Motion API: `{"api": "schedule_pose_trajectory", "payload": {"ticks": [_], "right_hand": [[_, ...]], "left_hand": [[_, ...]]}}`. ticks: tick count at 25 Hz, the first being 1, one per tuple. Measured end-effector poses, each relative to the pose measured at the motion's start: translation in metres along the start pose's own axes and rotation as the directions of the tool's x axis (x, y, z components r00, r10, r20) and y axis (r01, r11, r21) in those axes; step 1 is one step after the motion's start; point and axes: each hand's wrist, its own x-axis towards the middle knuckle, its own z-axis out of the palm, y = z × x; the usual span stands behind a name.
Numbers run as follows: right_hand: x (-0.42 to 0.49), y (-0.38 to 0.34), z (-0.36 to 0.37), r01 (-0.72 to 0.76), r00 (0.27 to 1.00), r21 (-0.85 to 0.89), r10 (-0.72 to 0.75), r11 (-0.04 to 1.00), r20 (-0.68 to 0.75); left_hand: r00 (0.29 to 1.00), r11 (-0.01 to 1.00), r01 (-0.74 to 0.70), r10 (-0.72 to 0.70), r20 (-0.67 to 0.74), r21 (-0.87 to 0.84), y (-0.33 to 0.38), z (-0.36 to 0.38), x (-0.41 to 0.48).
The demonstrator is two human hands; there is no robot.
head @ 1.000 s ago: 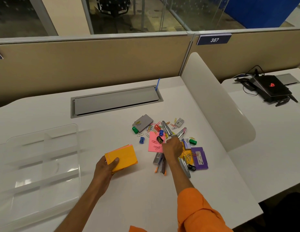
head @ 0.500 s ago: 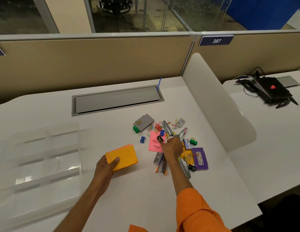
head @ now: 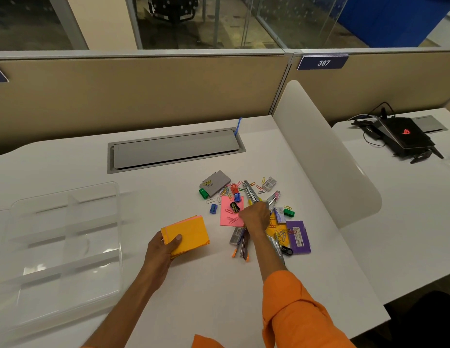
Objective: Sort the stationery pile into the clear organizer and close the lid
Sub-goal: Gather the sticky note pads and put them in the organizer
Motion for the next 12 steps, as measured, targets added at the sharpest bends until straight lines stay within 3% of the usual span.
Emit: {"api": "schedule_pose_trajectory", "payload": {"ticks": [5, 12], "right_hand": [[0.016, 0.004, -0.012, 0.016, 0.999, 0.062, -0.018, 0.998, 0.026], [0.013, 0.004, -0.024, 0.153, 0.986, -0.067, -0.157, 0.986, -0.062]], "left_hand": [[1.0, 0.999, -0.021, 0.021, -0.012, 0.025, 0.004, -0.003, 0.0], [1.0, 1.0, -0.006, 0.006, -0.003, 0.031, 0.0, 0.0, 0.0]]}}
